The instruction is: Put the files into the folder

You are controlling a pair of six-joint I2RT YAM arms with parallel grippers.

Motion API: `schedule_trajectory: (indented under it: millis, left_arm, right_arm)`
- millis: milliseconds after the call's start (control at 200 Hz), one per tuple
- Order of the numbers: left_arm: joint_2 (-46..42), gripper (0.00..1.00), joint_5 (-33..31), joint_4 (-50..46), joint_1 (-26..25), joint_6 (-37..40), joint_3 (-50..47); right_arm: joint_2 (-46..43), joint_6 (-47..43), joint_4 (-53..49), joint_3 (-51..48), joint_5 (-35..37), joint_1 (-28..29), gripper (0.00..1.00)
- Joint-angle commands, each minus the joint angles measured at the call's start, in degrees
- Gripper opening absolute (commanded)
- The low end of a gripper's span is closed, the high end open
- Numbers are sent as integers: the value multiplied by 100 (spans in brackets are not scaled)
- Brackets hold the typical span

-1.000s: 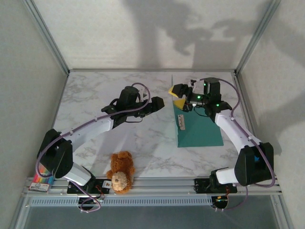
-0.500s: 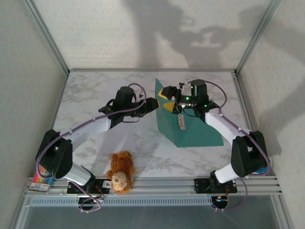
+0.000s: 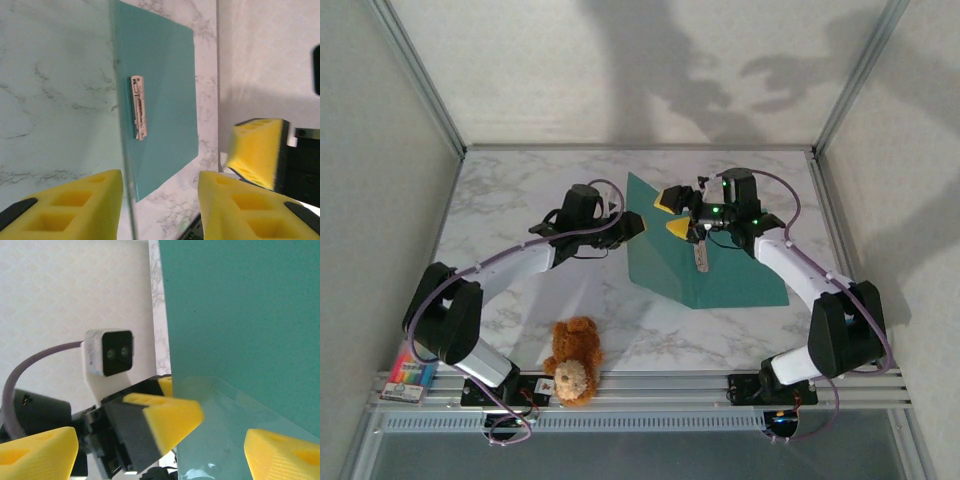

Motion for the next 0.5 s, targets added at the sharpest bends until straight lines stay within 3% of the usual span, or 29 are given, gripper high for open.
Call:
schedule_trajectory:
  millis: [0,190,496]
  left_arm:
    - [88,41,165,210,52,81,-181]
    - [140,38,168,365,106,33,-356]
    - [508,25,213,409,214,-27,-271]
  right_arm:
    - [-310,-493,-496,226,50,-44,86]
    - [-713,-1011,-1059,220,87,-42,87]
    - [-1262,-929,-994,-485,259,-44,83]
